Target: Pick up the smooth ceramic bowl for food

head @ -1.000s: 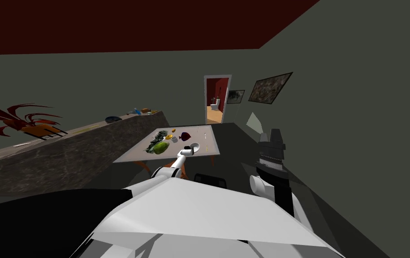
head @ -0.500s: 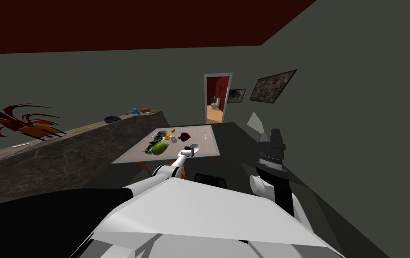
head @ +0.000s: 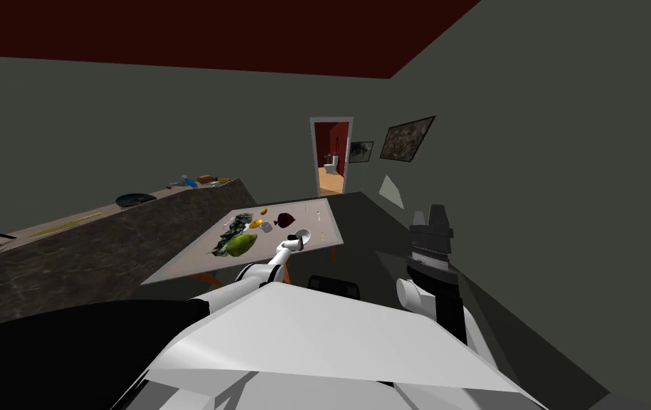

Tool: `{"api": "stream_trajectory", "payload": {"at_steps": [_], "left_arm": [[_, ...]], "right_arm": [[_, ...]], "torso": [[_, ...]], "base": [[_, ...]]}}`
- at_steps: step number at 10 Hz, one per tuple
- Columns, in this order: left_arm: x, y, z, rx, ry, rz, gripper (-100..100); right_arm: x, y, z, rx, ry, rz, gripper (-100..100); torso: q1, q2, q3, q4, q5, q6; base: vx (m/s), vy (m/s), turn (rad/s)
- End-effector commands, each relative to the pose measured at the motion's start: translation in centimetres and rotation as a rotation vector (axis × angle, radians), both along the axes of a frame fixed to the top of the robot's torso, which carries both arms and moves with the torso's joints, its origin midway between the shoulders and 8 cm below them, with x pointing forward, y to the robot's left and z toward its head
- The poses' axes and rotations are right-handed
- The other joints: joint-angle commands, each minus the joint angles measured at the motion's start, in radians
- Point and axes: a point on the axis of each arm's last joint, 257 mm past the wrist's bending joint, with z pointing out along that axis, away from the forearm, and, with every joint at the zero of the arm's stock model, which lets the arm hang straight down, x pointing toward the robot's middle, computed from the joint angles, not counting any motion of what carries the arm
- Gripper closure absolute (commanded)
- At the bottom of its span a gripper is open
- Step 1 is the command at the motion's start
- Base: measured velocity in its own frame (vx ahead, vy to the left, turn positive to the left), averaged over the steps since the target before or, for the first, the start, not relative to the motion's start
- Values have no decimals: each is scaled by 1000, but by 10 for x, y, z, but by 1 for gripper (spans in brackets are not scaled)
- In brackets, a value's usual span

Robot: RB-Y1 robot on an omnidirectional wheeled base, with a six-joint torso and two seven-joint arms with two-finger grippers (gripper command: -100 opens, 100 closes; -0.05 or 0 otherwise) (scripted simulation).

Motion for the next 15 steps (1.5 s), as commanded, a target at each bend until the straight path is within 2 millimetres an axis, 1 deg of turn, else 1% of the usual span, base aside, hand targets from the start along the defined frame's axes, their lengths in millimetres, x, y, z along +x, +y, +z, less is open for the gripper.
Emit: {"api": "stream_trajectory", "payload": {"at_steps": [1, 3, 4, 6, 7, 8, 9, 10, 11, 12, 15], "left_arm": [[-1, 7, -1, -1, 1, 17, -100], [-12, 35, -5, -1, 1, 82, -100], [-12, 35, -5, -1, 1, 82, -100], [-23, 62, -8, 0, -2, 148, -100], [-23, 62, -8, 0, -2, 148, -100], [-29, 75, -9, 1, -3, 181, -100], [-29, 75, -9, 1, -3, 181, -100], [-35, 88, -10, 1, -6, 214, -100], [-33, 82, -11, 0, -1, 198, -100], [-33, 84, -10, 1, -4, 201, 100], [-34, 84, -11, 0, -2, 201, 100]], "right_arm": [[0, 0, 0, 0, 0, 0, 0], [0, 0, 0, 0, 0, 0, 0], [0, 0, 0, 0, 0, 0, 0], [0, 0, 0, 0, 0, 0, 0], [0, 0, 0, 0, 0, 0, 0], [0, 0, 0, 0, 0, 0, 0], [0, 0, 0, 0, 0, 0, 0], [0, 0, 0, 0, 0, 0, 0], [0, 0, 0, 0, 0, 0, 0], [0, 0, 0, 0, 0, 0, 0], [0, 0, 0, 0, 0, 0, 0]], "torso": [[0, 0, 0, 0, 0, 0], [0, -1, -1, 0, 0, 0], [0, 0, 0, 0, 0, 0], [0, 0, 0, 0, 0, 0], [0, 0, 0, 0, 0, 0], [0, 0, 0, 0, 0, -1], [0, 0, 0, 0, 0, 0], [0, -1, 0, 0, 0, -1], [0, -1, 0, 0, 0, 0], [0, -2, -1, 0, 0, -1], [0, -2, -1, 0, 0, -1]], "base": [[-21, 8, -104], [-31, 7, -281], [-32, 11, -106], [-36, 5, -267], [-27, 10, -128], [-29, 4, -203], [-23, 5, -109], [-25, 4, -195], [-14, 6, -47], [0, 0, 0], [-2, -1, 0]]}}
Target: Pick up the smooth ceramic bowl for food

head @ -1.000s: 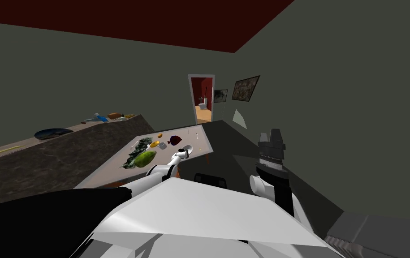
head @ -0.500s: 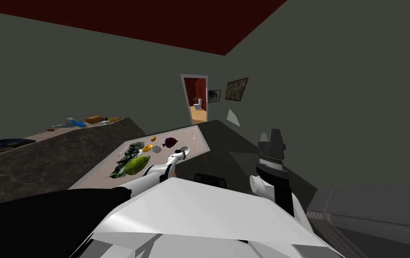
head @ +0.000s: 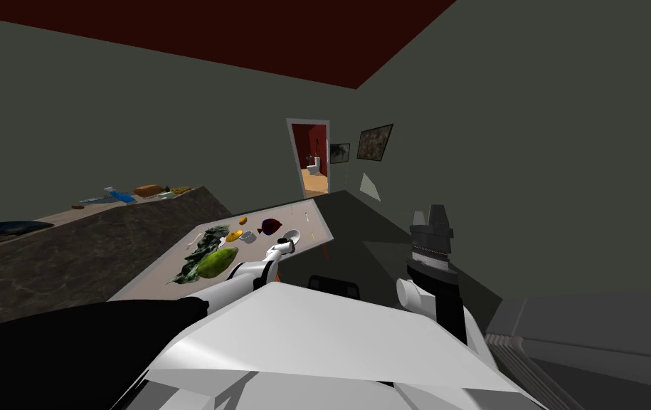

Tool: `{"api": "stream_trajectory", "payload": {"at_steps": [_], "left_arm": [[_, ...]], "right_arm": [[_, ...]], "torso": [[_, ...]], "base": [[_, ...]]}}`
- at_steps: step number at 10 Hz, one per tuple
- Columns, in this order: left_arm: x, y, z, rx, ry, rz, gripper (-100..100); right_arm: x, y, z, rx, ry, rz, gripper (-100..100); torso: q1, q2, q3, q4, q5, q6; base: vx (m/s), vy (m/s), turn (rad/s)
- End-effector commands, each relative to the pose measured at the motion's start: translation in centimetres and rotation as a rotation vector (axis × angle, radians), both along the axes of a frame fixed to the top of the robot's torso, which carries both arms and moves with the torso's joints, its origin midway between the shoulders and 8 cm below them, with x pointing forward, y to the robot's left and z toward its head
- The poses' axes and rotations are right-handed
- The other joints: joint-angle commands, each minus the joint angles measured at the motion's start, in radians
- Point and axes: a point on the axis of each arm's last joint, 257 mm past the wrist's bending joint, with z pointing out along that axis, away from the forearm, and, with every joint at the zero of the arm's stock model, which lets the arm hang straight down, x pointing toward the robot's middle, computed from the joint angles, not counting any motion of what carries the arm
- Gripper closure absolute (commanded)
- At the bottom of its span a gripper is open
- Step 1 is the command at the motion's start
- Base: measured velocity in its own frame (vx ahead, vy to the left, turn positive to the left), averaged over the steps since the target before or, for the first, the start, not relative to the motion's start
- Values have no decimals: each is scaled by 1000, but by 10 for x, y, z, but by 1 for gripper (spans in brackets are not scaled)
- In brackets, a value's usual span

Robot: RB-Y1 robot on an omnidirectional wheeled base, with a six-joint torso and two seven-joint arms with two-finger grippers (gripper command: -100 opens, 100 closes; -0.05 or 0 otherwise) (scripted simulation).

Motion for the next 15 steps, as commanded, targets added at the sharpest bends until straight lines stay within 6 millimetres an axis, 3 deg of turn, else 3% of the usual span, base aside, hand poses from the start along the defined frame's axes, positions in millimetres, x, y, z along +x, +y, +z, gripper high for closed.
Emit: {"api": "stream_trajectory", "payload": {"at_steps": [1, 2, 3, 5, 6, 7, 8, 11, 13, 14, 15], "left_arm": [[0, 0, 0, 0, 0, 0, 100], [0, 0, 0, 0, 0, 0, 0], [5, -8, 2, 1, -2, -20, 100], [17, -35, 4, 0, 1, -86, 100], [17, -35, 4, 0, 1, -86, 100], [22, -49, 6, -1, 2, -119, 100], [15, -49, 0, -5, 19, -117, 100], [28, -62, 8, -1, 3, -152, 100], [38, -90, 12, -1, 2, -217, 100], [38, -90, 12, -1, 2, -217, 100], [43, -104, 15, -1, 1, -249, 100]], "right_arm": [[0, 0, 0, 0, 0, 0, 0], [0, 0, 0, 0, 0, 0, 0], [0, 0, 0, 0, 0, 0, 0], [0, 0, 0, 0, 0, 0, 0], [0, 0, 0, 0, 0, 0, 0], [0, 0, 0, 0, 0, 0, 0], [0, 0, 0, 0, 0, 0, 0], [0, 0, 0, 0, 0, 0, 0], [0, 0, 0, 0, 0, 0, 0], [0, 0, 0, 0, 0, 0, 0], [0, 0, 0, 0, 0, 0, 0]], "torso": [[0, 0, 0, 0, 0, 0], [0, 0, 0, 0, 0, 0], [0, 0, 0, 0, 0, 0], [-1, -1, 0, 0, -1, -1], [-2, -2, -1, 0, -1, -1], [-2, -2, 0, 1, -1, 0], [-2, -1, 0, 1, -1, 0], [-2, 1, 1, 2, -2, -1], [-2, 1, 1, 2, -2, -1], [-3, 0, 1, 2, -2, -1], [-3, 0, 2, 3, -2, 1]], "base": [[0, 0, 0], [0, 0, 0], [14, -3, 179], [47, -11, 336], [37, -11, 119], [29, -2, 200], [24, -4, 112], [12, -3, 112], [34, -8, 291], [32, -16, 97], [28, -9, 170]]}}
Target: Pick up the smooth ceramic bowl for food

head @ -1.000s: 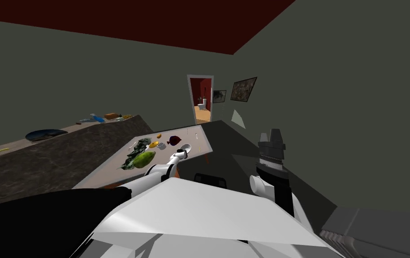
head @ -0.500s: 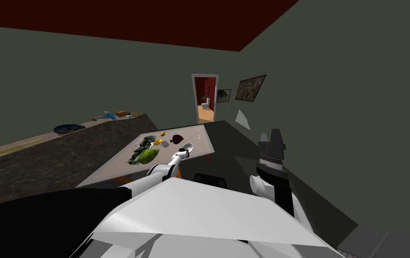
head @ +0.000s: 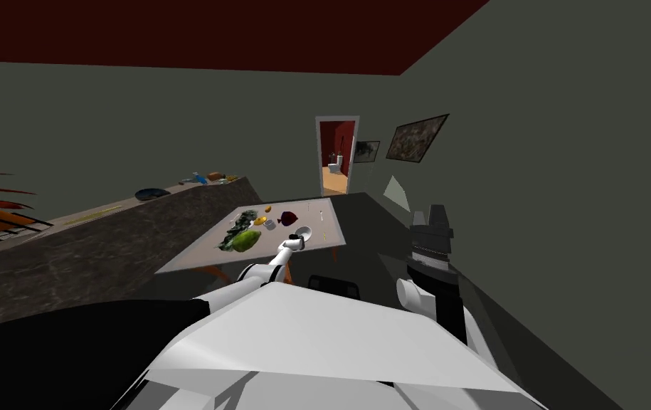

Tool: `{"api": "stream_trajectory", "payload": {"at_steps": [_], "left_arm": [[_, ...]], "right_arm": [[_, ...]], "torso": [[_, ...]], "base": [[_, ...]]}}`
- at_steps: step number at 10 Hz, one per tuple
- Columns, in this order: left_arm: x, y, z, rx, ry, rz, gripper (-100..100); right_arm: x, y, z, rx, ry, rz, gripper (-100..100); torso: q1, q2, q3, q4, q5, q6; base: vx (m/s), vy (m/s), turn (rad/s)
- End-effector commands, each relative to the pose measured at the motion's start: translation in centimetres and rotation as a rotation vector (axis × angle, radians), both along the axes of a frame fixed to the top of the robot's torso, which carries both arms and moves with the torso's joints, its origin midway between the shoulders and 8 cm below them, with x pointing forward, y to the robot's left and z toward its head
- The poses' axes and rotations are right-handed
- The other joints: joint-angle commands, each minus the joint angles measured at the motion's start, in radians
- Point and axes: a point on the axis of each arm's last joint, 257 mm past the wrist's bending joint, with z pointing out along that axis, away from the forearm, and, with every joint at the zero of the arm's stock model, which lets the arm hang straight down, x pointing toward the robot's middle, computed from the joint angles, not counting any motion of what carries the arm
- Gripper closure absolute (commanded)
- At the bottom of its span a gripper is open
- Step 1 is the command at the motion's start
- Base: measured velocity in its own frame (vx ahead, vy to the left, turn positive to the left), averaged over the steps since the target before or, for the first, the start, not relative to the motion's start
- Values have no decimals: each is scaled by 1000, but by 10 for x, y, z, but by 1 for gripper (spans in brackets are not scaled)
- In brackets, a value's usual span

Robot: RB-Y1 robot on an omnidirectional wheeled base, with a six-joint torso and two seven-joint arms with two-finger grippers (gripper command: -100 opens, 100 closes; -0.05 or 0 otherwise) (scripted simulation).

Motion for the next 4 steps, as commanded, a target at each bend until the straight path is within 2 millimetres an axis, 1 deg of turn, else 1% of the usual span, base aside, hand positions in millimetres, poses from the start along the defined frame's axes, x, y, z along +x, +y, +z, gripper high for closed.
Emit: {"api": "stream_trajectory", "payload": {"at_steps": [1, 2, 3, 4], "left_arm": [[8, -21, 3, 0, 0, -49, 100], [12, -35, 6, 0, -2, -82, 100], [9, -28, 4, -1, -2, -60, 100], [9, -29, 4, 0, 0, -65, 0]], "right_arm": [[0, 0, 0, 0, 0, 0, 0], [0, 0, 0, 0, 0, 0, 0], [0, 0, 0, 0, 0, 0, 0], [0, 0, 0, 0, 0, 0, 0]], "torso": [[0, 0, 0, 0, 0, 0], [0, 0, 0, 0, 0, -1], [-1, 0, 0, 0, 0, -1], [0, 1, 1, 0, 0, 0]], "base": [[35, -18, 330], [35, -27, 352], [16, -18, 63], [3, -3, -10]]}}
